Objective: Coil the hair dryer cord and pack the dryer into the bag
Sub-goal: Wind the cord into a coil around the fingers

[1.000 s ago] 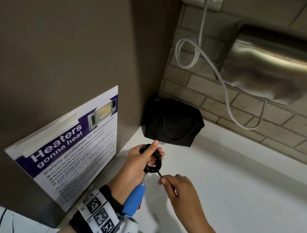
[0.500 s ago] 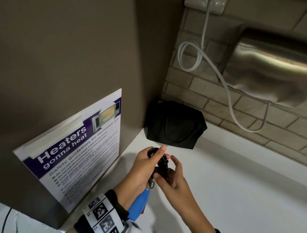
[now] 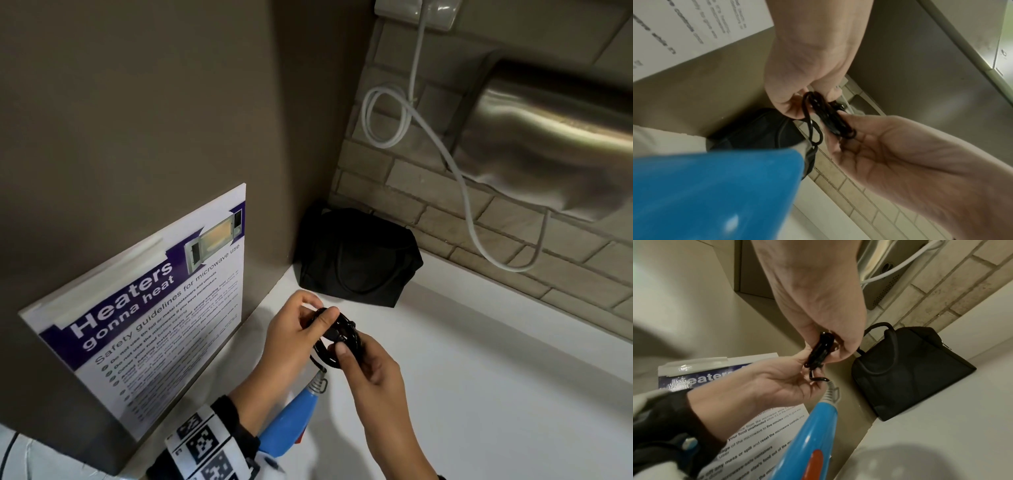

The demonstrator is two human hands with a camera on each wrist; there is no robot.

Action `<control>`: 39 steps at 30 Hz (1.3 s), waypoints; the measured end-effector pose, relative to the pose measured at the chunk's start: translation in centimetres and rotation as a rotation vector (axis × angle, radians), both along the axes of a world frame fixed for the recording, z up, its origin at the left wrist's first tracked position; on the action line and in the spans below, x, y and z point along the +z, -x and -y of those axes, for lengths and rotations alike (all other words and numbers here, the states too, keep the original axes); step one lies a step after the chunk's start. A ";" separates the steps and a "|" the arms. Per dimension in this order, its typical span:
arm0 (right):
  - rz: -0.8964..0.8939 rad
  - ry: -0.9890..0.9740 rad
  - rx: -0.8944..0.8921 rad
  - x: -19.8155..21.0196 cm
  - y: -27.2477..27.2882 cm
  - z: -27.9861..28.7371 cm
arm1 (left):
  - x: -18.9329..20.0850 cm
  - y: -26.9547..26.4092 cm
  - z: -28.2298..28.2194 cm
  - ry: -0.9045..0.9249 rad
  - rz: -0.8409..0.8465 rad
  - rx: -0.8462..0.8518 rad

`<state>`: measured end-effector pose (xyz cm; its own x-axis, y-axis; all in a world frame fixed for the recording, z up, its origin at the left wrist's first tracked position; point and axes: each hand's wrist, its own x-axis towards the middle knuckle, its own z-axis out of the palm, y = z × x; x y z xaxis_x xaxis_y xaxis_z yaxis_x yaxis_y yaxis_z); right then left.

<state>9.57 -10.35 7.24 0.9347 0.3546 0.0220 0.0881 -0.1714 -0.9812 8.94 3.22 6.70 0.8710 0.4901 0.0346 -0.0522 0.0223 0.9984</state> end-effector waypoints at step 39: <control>-0.194 -0.435 -0.166 -0.6 -1.6 0.1 | -0.1 0.7 -0.2 0.298 -0.004 -0.356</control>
<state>11.19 -10.47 6.60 0.9792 0.1978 -0.0454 -0.0972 0.2607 -0.9605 8.27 3.44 6.56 0.9867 0.1482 -0.0663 0.0148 0.3243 0.9458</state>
